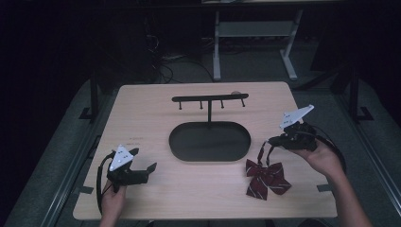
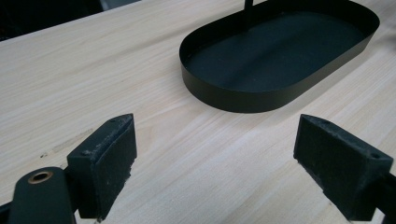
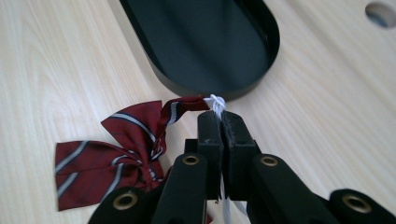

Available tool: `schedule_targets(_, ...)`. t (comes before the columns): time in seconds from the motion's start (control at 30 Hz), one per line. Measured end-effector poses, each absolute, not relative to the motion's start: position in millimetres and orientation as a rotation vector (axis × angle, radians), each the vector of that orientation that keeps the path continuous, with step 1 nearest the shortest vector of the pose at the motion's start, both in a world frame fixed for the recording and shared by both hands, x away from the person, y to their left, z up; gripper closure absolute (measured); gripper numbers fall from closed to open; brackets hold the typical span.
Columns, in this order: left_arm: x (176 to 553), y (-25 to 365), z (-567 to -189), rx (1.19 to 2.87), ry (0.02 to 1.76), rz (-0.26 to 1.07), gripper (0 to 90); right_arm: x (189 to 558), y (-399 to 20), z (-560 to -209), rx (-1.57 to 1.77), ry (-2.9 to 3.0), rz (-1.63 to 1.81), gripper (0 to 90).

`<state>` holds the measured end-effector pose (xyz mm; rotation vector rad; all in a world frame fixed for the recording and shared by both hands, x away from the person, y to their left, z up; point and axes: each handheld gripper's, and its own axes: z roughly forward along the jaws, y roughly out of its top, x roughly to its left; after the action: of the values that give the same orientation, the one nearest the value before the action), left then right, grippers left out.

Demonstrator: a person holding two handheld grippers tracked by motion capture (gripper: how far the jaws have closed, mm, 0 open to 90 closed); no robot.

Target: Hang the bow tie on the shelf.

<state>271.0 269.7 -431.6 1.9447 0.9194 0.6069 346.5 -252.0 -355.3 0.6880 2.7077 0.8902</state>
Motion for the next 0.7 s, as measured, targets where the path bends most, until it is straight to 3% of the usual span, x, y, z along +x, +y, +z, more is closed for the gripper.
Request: schedule_targets(0.7, 271.4, 269.6, -431.1, 1.937, 0.918, 0.615, 13.0, 346.1, -227.8, -305.2, 0.592, 2.668, 0.967, 87.4)
